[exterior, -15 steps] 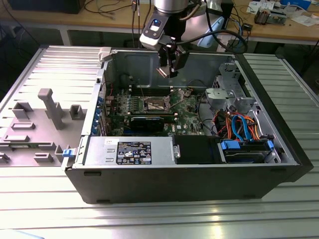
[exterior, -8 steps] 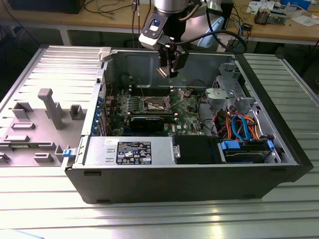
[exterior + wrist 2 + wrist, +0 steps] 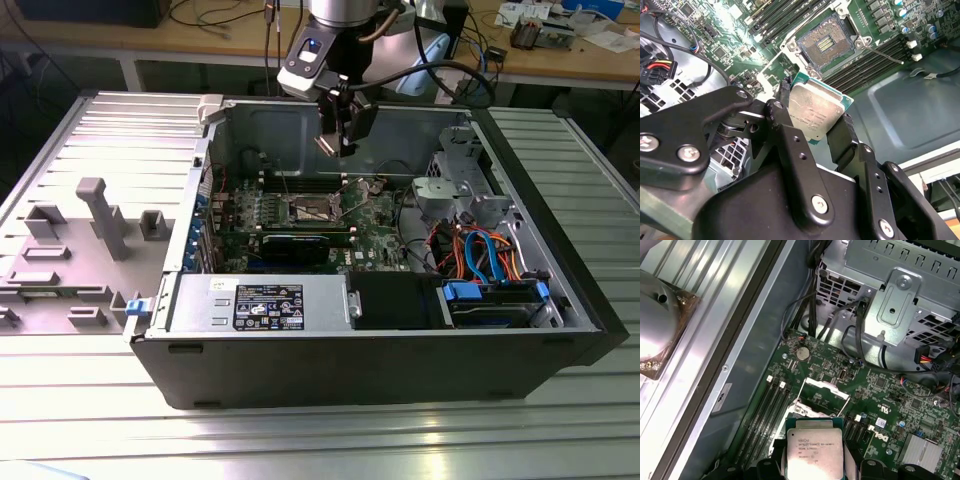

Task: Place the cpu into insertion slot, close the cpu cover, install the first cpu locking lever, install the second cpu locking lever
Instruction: 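Place the cpu into insertion slot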

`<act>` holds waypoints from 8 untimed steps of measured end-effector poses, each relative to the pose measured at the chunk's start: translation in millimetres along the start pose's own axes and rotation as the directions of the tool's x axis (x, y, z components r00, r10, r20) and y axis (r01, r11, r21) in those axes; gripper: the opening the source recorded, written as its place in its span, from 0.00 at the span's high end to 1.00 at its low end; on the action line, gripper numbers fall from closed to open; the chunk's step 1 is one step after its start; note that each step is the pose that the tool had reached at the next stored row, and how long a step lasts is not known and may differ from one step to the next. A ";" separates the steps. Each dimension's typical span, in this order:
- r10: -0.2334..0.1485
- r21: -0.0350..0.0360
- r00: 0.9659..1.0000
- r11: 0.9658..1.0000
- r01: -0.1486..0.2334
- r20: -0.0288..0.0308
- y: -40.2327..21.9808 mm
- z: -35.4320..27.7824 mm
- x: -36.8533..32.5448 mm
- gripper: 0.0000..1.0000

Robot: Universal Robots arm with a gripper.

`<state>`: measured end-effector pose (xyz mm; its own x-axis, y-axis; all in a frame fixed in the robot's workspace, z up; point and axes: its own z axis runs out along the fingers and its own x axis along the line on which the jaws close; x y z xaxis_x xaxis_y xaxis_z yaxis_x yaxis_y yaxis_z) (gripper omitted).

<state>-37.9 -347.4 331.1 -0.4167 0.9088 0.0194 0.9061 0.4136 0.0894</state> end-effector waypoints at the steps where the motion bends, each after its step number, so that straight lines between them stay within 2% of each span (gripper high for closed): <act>1: 0.002 0.000 1.000 1.000 -0.002 0.000 0.0 0.0 0.0 0.45; 8: 0.017 0.000 1.000 1.000 -0.017 0.002 0.0 0.3 0.0 0.45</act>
<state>-37.9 -347.4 330.8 -0.4013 0.9157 0.0193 0.9129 0.3982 0.0893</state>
